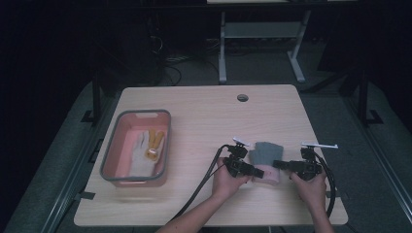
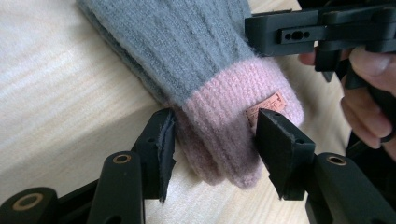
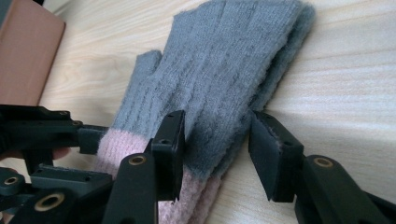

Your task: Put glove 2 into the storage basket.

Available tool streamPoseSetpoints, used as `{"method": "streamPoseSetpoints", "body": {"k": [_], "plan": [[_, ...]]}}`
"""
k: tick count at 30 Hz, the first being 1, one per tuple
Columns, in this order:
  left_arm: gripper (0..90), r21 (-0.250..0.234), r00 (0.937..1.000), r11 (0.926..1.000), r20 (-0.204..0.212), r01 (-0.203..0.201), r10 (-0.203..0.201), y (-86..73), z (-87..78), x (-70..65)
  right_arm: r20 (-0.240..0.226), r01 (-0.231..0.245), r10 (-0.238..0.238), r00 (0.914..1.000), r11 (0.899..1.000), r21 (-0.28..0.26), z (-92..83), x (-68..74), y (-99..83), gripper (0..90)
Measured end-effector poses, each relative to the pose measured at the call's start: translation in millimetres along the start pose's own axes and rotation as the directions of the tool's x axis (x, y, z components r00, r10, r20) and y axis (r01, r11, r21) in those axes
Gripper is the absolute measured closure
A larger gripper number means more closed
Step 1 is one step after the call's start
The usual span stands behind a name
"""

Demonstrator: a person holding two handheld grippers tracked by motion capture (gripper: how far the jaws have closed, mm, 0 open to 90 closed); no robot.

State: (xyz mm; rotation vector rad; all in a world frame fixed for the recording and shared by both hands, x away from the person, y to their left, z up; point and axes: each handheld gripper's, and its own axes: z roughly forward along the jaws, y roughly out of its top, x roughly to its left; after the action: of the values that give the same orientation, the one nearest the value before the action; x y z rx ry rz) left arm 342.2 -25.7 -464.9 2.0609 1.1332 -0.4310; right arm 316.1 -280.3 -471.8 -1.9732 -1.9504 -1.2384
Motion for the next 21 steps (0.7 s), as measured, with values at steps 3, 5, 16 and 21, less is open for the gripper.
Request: {"method": "streamPoseSetpoints", "body": {"k": [3,5,16,21], "plan": [[49.5,-0.005,0.9999,0.9999,0.005,0.016,-0.016,-0.2,0.4,-0.2,-0.028,-0.028,0.028,0.9992,1.0,-0.013,0.0,-1.6,-2.7,56.2],[49.7,-0.003,0.9997,0.9997,0.009,0.022,-0.022,0.1,0.7,0.5,-0.048,-0.045,0.044,0.9979,0.999,-0.014,0.4,-3.3,-3.9,57.4],[56.5,-0.008,0.9949,0.9975,0.073,0.071,-0.07,1.8,3.6,7.8,-0.109,-0.096,0.096,0.9894,0.995,0.0,6.4,-5.8,-5.6,65.9],[60.7,-0.022,0.9957,0.9984,0.077,0.053,-0.051,1.1,2.6,6.8,-0.145,-0.113,0.113,0.983,0.994,0.005,5.4,-7.3,-6.1,73.2]]}}
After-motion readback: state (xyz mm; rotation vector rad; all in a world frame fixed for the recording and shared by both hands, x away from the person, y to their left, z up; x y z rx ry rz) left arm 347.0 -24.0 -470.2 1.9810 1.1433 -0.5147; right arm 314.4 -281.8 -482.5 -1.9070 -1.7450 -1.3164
